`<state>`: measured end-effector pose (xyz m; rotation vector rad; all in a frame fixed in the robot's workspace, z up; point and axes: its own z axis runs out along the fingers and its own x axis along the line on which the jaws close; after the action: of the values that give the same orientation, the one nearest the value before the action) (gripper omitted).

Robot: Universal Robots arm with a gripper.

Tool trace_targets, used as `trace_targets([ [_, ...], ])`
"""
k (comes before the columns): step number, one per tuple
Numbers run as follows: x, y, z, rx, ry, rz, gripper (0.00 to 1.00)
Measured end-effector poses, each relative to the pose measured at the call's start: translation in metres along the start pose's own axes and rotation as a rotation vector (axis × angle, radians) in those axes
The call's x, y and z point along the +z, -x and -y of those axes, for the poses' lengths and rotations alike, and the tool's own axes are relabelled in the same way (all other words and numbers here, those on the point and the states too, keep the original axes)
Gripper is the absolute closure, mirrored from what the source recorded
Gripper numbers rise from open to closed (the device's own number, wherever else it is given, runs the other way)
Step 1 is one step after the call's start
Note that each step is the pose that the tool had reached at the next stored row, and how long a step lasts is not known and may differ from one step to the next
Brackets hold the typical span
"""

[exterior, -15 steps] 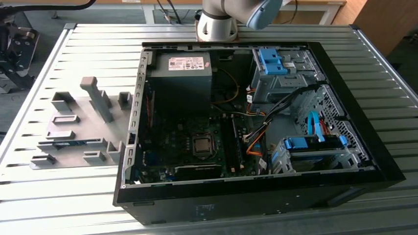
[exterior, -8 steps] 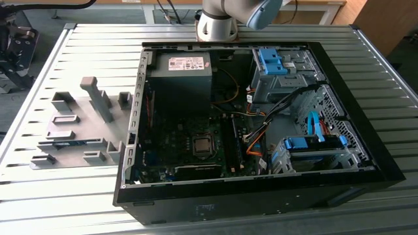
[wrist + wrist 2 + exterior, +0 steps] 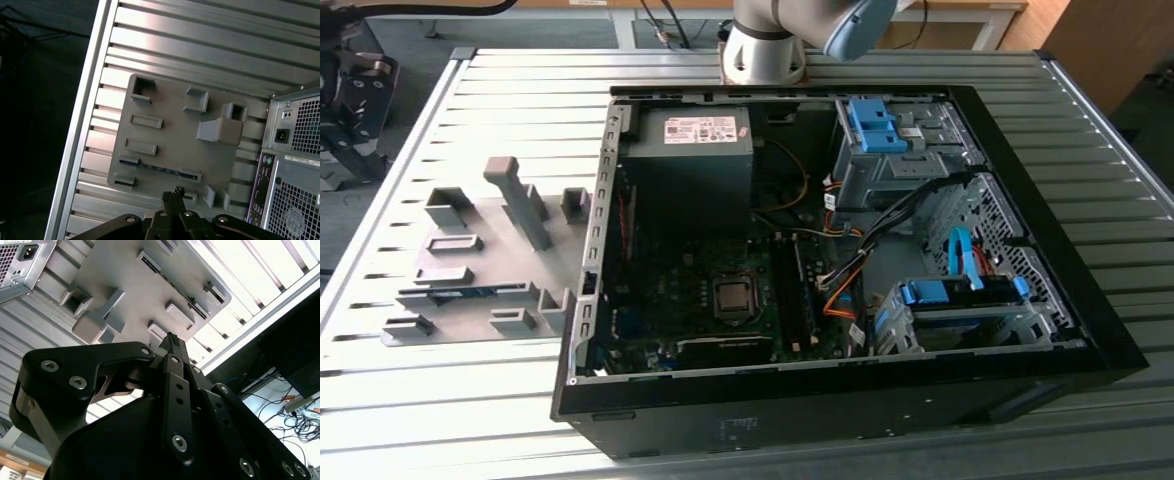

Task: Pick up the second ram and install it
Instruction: 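Pick up the second ram and move it above second insertion slot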

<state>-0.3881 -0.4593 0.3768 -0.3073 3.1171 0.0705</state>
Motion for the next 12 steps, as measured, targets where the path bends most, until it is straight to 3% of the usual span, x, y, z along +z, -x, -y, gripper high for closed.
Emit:
trace_targets([
  [12, 0.0, 0.0, 0.0, -0.006, 0.0001, -0.0003, 0.9],
])
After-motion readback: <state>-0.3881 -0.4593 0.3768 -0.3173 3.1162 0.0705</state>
